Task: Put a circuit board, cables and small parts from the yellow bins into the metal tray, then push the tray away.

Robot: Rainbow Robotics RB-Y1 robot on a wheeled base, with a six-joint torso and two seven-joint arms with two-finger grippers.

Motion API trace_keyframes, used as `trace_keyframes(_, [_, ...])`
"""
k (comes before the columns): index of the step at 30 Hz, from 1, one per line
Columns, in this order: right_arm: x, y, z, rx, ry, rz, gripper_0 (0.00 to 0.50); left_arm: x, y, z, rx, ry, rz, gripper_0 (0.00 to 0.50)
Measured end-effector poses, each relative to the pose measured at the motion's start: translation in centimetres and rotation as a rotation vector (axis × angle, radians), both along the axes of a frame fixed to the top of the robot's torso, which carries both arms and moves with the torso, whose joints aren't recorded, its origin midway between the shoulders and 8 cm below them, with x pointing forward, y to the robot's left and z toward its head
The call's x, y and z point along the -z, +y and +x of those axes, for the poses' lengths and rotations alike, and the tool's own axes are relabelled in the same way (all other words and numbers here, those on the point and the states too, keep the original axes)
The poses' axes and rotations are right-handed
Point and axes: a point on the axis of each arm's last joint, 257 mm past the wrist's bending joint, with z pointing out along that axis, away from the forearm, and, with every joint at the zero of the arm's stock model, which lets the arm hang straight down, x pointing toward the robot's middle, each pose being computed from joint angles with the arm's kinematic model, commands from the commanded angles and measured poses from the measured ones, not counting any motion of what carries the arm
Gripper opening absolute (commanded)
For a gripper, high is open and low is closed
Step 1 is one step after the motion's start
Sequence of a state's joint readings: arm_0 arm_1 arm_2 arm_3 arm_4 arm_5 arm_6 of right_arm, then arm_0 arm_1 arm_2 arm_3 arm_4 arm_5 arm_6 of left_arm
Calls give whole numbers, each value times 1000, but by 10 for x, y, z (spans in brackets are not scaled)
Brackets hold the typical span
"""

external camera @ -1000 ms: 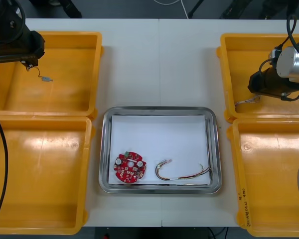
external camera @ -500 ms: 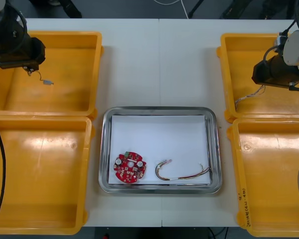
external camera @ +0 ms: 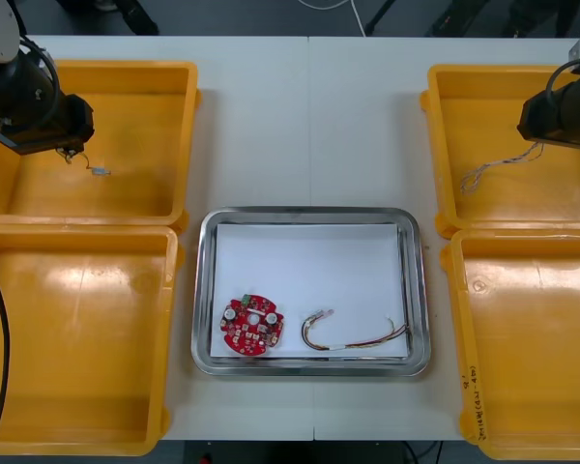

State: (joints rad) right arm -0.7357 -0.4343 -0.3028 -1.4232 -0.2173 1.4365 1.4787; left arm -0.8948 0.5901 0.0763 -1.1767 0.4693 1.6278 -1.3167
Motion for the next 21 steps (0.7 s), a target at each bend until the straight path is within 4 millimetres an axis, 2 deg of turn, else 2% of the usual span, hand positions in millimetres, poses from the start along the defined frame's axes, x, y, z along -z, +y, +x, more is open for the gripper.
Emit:
trace_keyframes(11, [-26, -29, 12, 10, -96, -87, 0, 8, 4, 2, -13, 3, -8, 6])
trace_keyframes(13, [-27, -34, 14, 13, -107, -95, 0, 9, 4, 2, -15, 6, -9, 44])
trace_keyframes(15, [-24, -38, 16, 20, -107, -95, 0, 10, 5, 2, -16, 9, -9, 120])
trace_keyframes(18, [-15, -43, 15, 28, -86, -90, 0, 11, 5, 1, -17, 11, -10, 382])
trace_keyframes(19, [-11, -44, 15, 30, -78, -87, 0, 11, 5, 1, -17, 12, -10, 424])
trace_keyframes(20, [-8, -45, 14, 32, -69, -85, 0, 11, 5, 1, -17, 12, -10, 500])
trace_keyframes(21, [-4, -46, 14, 33, -61, -82, 0, 11, 5, 1, -17, 12, -10, 500])
